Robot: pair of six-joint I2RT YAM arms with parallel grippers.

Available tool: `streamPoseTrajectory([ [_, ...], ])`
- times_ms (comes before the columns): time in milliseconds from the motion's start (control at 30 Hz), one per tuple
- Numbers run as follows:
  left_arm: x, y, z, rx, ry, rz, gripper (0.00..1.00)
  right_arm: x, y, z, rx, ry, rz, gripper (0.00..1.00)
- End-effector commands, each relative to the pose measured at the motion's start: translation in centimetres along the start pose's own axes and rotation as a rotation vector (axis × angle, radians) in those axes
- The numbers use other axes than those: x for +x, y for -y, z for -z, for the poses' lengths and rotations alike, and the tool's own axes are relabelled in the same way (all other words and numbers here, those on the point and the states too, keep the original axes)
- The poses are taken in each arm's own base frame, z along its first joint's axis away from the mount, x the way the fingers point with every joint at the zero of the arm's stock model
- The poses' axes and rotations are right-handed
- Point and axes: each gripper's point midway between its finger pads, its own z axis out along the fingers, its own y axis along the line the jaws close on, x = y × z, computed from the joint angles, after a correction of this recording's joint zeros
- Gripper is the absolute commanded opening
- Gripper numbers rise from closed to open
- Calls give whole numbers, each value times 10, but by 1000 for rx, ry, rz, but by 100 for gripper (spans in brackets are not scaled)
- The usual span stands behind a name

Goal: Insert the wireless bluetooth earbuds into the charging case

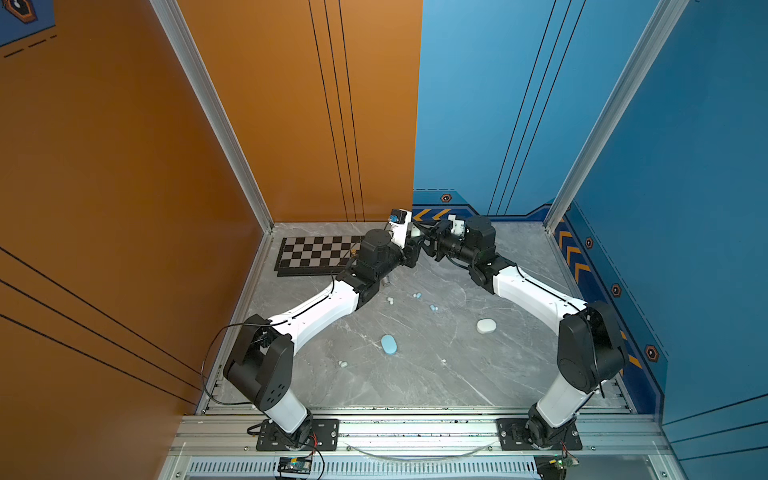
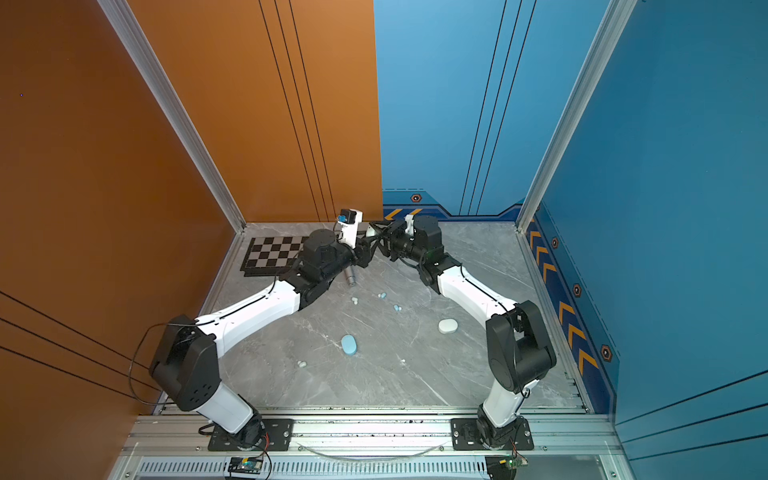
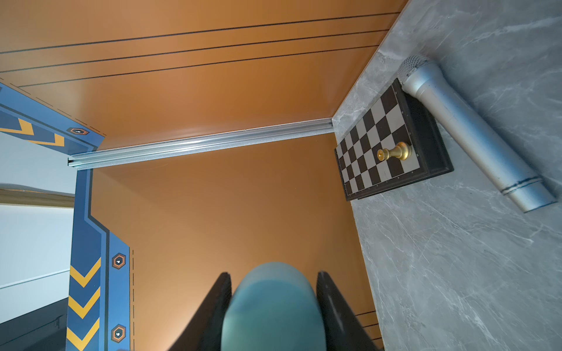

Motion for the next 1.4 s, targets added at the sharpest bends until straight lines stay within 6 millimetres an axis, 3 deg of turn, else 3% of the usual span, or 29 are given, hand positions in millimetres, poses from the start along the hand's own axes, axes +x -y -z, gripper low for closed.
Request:
streamPoseTrajectory([
  [0, -14, -2, -2, -9, 37, -17, 32, 11, -20, 4, -62, -42, 19, 26],
  [200, -14, 2, 4, 42, 21, -27, 18, 9, -27, 8, -92, -51, 55, 38],
  [300, -11, 1, 12, 70, -14, -27, 11, 8, -30, 17, -100, -54, 125, 53],
  [400, -8, -1, 23, 106, -46, -15, 9, 4, -24, 30, -48, -40, 212, 62],
  [533, -7, 0, 44, 192, -97, 47, 7, 5, -13, 49, 38, -61, 365, 67],
  [667, 6, 5, 74, 282, -212, 130, 9, 23, 3, 77, 146, -137, 767, 63],
  [800, 21, 20, 109, 401, -311, 164, 12, 56, 45, 108, 288, -364, 1338, 57],
  [967, 40, 26, 143, 490, -446, 309, 8, 104, 93, 146, 128, -620, 2040, 60],
  [1033, 43, 27, 151, 521, -472, 377, 8, 107, 98, 145, 128, -642, 2176, 62],
  [1367, 61, 39, 161, 602, -568, 554, 7, 132, 64, 106, -10, -546, 2202, 63],
])
